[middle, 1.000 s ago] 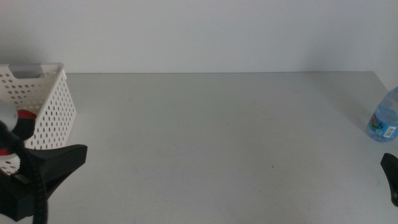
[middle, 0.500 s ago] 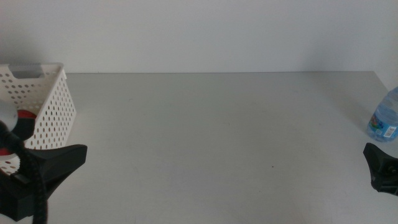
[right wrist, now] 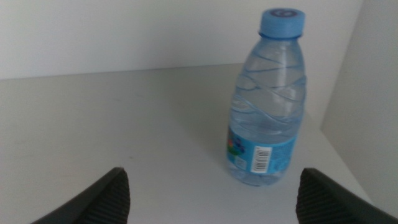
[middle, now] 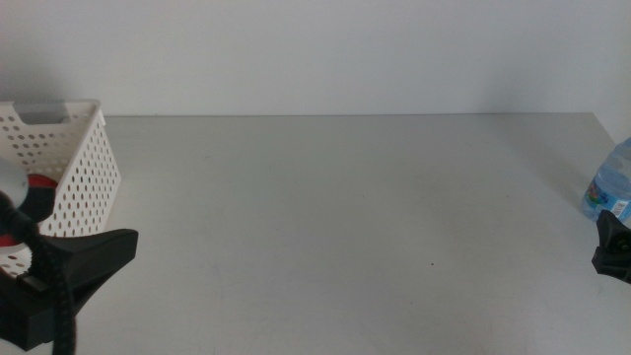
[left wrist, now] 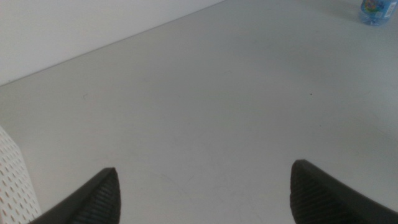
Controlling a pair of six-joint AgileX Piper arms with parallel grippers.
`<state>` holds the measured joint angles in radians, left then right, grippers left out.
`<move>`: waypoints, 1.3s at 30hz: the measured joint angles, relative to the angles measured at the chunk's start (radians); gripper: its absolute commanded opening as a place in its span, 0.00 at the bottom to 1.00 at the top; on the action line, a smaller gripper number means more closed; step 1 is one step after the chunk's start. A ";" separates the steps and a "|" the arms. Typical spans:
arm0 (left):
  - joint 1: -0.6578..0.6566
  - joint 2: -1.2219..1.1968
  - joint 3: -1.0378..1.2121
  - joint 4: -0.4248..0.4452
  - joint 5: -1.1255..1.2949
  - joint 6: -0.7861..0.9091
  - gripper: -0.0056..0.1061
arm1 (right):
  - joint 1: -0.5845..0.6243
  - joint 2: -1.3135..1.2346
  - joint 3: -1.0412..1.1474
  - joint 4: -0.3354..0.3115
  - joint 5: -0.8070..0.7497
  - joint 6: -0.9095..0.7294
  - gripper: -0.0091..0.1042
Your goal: Use arms to grab the bottles and put them into the dustbin to the left of the table.
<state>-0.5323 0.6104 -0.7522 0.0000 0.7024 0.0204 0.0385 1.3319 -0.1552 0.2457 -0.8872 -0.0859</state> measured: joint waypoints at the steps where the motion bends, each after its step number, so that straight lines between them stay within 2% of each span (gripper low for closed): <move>1: 0.000 0.000 0.000 0.000 0.000 0.000 0.89 | 0.000 0.023 -0.004 0.030 -0.014 -0.030 0.91; 4: 0.000 0.000 0.000 0.000 0.000 0.000 0.89 | 0.000 0.087 -0.023 0.113 -0.079 -0.105 0.91; 7: 0.000 0.000 0.000 0.000 0.000 0.000 0.89 | 0.000 0.149 -0.052 0.157 -0.154 -0.142 0.91; 11: 0.000 0.000 0.000 0.000 0.000 0.000 0.89 | 0.000 0.226 -0.094 0.169 -0.218 -0.157 0.91; 21: 0.000 0.000 0.000 0.000 0.000 0.000 0.89 | 0.000 0.375 -0.195 0.265 -0.246 -0.224 0.91; 29: 0.000 0.000 0.000 0.000 0.000 0.000 0.89 | 0.000 0.491 -0.297 0.292 -0.248 -0.236 0.91; 35: 0.000 0.000 0.000 0.000 0.000 0.000 0.89 | 0.000 0.577 -0.378 0.339 -0.249 -0.238 0.91; 39: 0.000 0.000 0.000 0.000 0.000 0.000 0.89 | 0.000 0.618 -0.435 0.341 -0.251 -0.238 0.91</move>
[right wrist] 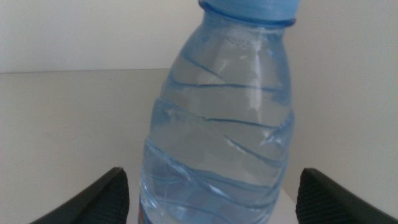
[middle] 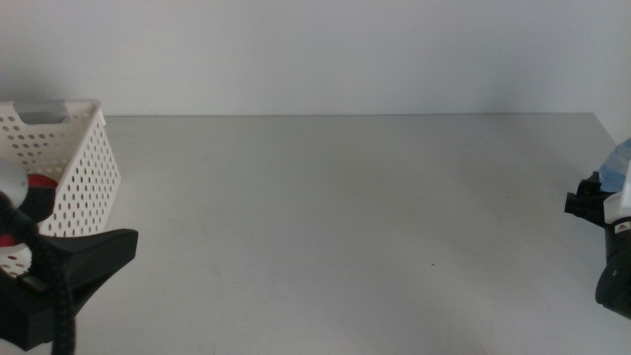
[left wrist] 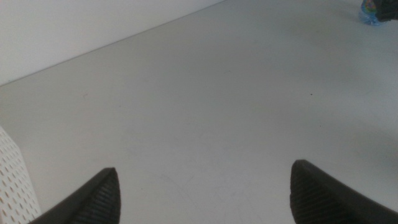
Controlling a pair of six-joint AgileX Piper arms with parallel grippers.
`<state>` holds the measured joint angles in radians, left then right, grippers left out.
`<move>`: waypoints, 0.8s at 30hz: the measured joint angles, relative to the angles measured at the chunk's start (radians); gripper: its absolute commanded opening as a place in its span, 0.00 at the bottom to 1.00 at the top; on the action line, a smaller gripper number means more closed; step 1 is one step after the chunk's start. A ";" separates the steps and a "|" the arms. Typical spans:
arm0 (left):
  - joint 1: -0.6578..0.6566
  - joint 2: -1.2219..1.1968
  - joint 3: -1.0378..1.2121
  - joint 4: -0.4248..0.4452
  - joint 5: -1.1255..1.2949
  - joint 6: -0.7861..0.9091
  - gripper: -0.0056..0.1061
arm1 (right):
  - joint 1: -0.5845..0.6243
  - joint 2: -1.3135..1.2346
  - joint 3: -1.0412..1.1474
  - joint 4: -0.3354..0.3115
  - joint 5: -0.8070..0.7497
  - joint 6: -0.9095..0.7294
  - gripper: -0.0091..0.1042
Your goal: Use arms to grab the bottles and put them into the dustbin to the left of the table.
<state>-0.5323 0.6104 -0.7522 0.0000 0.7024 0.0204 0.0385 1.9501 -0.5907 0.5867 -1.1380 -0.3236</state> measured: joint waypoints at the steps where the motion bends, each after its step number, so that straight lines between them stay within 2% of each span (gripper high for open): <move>1: 0.000 0.000 0.000 0.000 0.000 0.000 0.89 | 0.000 0.011 -0.015 0.002 -0.001 -0.001 0.91; 10: 0.000 0.000 0.000 0.000 0.000 0.000 0.89 | 0.000 0.092 -0.111 0.068 -0.001 -0.067 0.89; 13: 0.000 0.000 0.000 0.000 0.000 0.000 0.89 | 0.000 0.109 -0.136 0.083 -0.001 -0.090 0.85; 15: 0.000 0.000 0.000 0.000 0.000 0.000 0.89 | 0.000 0.116 -0.152 0.097 -0.001 -0.104 0.78; 18: 0.000 0.000 0.000 0.000 0.000 0.000 0.89 | 0.000 0.123 -0.163 0.105 -0.001 -0.122 0.53; 21: 0.000 0.000 0.000 0.000 0.000 0.000 0.89 | 0.002 0.125 -0.165 0.110 -0.002 -0.125 0.10; 22: 0.000 0.000 0.000 0.000 0.000 0.000 0.89 | 0.006 0.125 -0.165 0.112 -0.002 -0.126 0.07; 24: 0.000 0.000 0.000 0.000 0.000 0.000 0.89 | 0.013 0.125 -0.165 0.106 -0.003 -0.127 0.07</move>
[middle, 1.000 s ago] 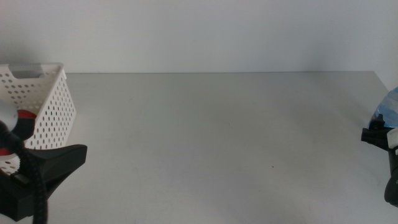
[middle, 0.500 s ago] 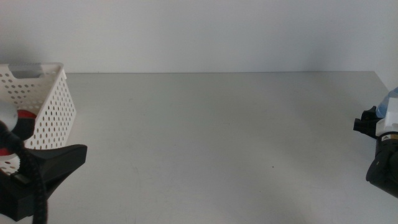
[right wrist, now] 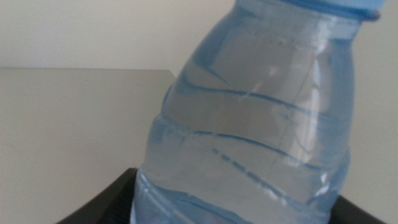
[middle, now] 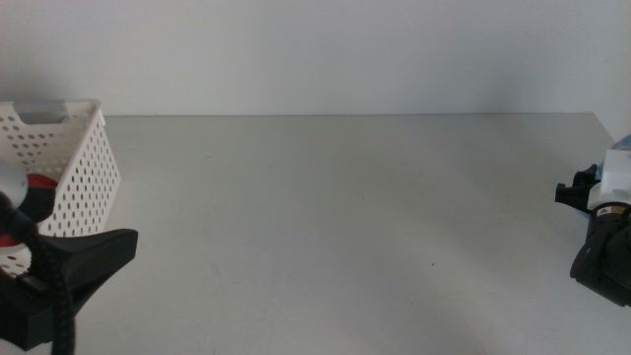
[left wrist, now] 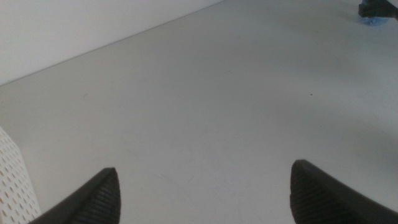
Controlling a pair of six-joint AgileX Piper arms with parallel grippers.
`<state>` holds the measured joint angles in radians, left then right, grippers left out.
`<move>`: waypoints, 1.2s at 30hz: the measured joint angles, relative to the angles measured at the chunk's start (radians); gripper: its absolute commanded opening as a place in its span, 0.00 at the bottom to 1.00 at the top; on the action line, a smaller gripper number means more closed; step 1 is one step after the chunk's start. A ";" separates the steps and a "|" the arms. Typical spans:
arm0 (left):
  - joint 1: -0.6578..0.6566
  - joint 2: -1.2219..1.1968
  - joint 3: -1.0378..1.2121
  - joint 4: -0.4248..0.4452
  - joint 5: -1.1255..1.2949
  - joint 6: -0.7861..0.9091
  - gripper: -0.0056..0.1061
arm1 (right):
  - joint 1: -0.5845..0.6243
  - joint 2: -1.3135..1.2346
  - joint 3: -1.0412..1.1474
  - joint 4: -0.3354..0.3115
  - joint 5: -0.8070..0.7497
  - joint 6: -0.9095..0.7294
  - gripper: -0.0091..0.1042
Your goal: Use arms to grab the bottles and put them into the dustbin to the left of the table.
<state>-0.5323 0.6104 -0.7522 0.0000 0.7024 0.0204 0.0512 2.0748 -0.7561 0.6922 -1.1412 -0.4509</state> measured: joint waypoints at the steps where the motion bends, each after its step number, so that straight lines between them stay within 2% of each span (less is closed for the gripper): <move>1: 0.000 0.000 0.000 0.000 0.000 0.000 0.89 | 0.006 -0.003 0.000 -0.014 0.003 0.001 0.07; 3: 0.000 0.000 0.000 0.000 0.000 0.000 0.89 | 0.022 -0.015 0.000 -0.071 0.024 0.004 0.07; 6: 0.000 0.000 0.000 0.000 0.000 0.000 0.89 | 0.066 -0.051 -0.017 -0.203 0.101 0.018 0.07; 9: 0.000 0.000 0.000 0.000 0.000 0.000 0.89 | 0.123 -0.099 -0.080 -0.367 0.211 0.080 0.07; 12: 0.000 0.000 0.000 0.000 0.000 0.000 0.89 | 0.197 -0.120 -0.190 -0.539 0.310 0.211 0.07; 17: 0.000 0.000 0.000 0.000 0.000 0.000 0.89 | 0.330 -0.081 -0.405 -0.865 0.483 0.544 0.07; 21: 0.000 0.000 0.000 0.000 0.000 0.000 0.89 | 0.413 0.021 -0.557 -1.063 0.521 0.750 0.07; 23: 0.000 0.000 0.000 0.000 0.000 0.000 0.89 | 0.447 0.078 -0.625 -1.117 0.533 0.806 0.07; 25: 0.000 0.000 0.000 0.000 0.000 0.000 0.89 | 0.472 0.122 -0.677 -1.141 0.547 0.823 0.07; 31: 0.000 0.000 0.000 0.000 0.000 0.000 0.89 | 0.531 0.205 -0.752 -1.150 0.632 0.809 0.07; 36: 0.000 0.000 0.000 0.000 0.000 0.000 0.89 | 0.557 0.221 -0.761 -1.147 0.638 0.754 0.07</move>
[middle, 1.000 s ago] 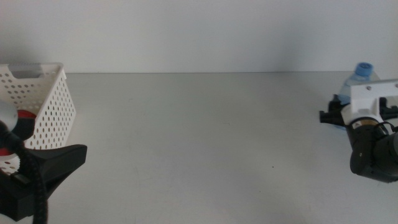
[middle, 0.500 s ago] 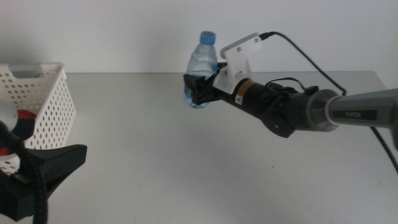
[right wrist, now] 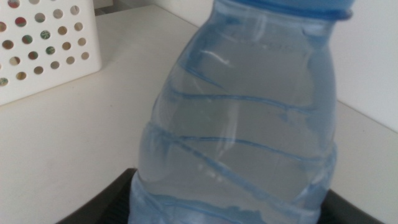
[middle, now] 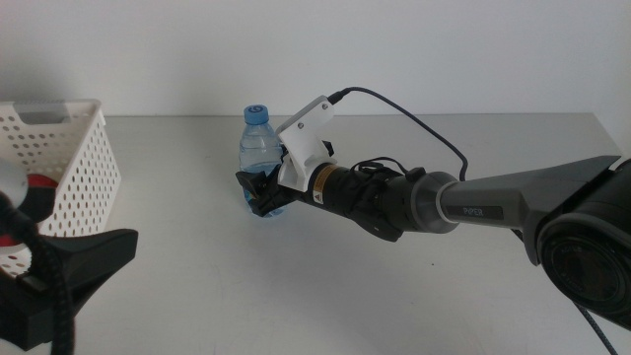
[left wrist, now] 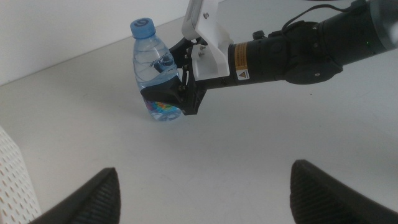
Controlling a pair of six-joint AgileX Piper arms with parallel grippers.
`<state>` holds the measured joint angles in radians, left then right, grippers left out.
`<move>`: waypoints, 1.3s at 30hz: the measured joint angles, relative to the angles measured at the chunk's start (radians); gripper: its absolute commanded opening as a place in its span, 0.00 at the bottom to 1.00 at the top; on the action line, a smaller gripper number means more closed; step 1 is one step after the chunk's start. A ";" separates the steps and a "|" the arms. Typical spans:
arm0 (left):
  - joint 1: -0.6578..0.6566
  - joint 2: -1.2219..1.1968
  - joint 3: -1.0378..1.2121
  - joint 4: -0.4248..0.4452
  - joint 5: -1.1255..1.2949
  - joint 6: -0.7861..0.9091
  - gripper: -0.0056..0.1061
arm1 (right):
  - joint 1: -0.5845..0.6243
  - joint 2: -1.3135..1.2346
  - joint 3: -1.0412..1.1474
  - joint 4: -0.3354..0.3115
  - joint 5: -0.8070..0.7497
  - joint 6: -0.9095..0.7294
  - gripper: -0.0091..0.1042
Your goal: Use arms to grab the bottles and put them into the dustbin to the left of the table.
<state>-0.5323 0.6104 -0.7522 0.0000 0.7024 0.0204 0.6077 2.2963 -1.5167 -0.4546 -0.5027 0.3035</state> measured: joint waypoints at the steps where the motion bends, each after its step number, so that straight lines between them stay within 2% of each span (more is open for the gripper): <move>1: 0.000 0.000 0.000 0.000 0.000 0.000 0.89 | 0.002 0.000 -0.001 0.000 0.001 -0.007 0.07; 4: 0.000 0.000 0.000 0.000 0.000 0.000 0.89 | 0.004 0.000 -0.001 0.033 0.012 -0.017 0.11; 7: 0.000 0.000 0.000 0.000 0.000 0.000 0.89 | 0.004 0.000 -0.003 0.066 0.028 -0.018 0.19; 11: 0.000 0.000 0.000 0.000 0.000 0.000 0.89 | 0.004 0.000 -0.009 0.073 0.045 -0.018 0.39; 15: 0.000 0.000 0.000 0.000 0.000 0.000 0.89 | 0.005 -0.014 -0.009 0.040 0.084 0.029 0.68; 17: 0.000 0.000 0.000 0.000 0.000 0.000 0.89 | 0.006 -0.030 0.000 0.001 0.110 0.062 0.78; 19: 0.000 0.000 0.000 0.000 0.000 0.000 0.89 | 0.006 -0.048 0.015 -0.034 0.128 0.090 0.83; 25: 0.000 0.000 0.000 0.000 0.000 0.000 0.89 | 0.007 -0.154 0.097 -0.121 0.167 0.245 0.83; 33: 0.000 0.000 0.000 0.000 0.000 0.000 0.89 | 0.007 -0.489 0.366 -0.305 0.198 0.442 0.75; 39: 0.000 0.000 0.000 0.000 0.000 0.000 0.89 | 0.009 -0.743 0.508 -0.432 0.263 0.584 0.74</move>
<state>-0.5323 0.6104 -0.7522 0.0000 0.7024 0.0204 0.6169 1.5531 -1.0090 -0.8867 -0.2397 0.8877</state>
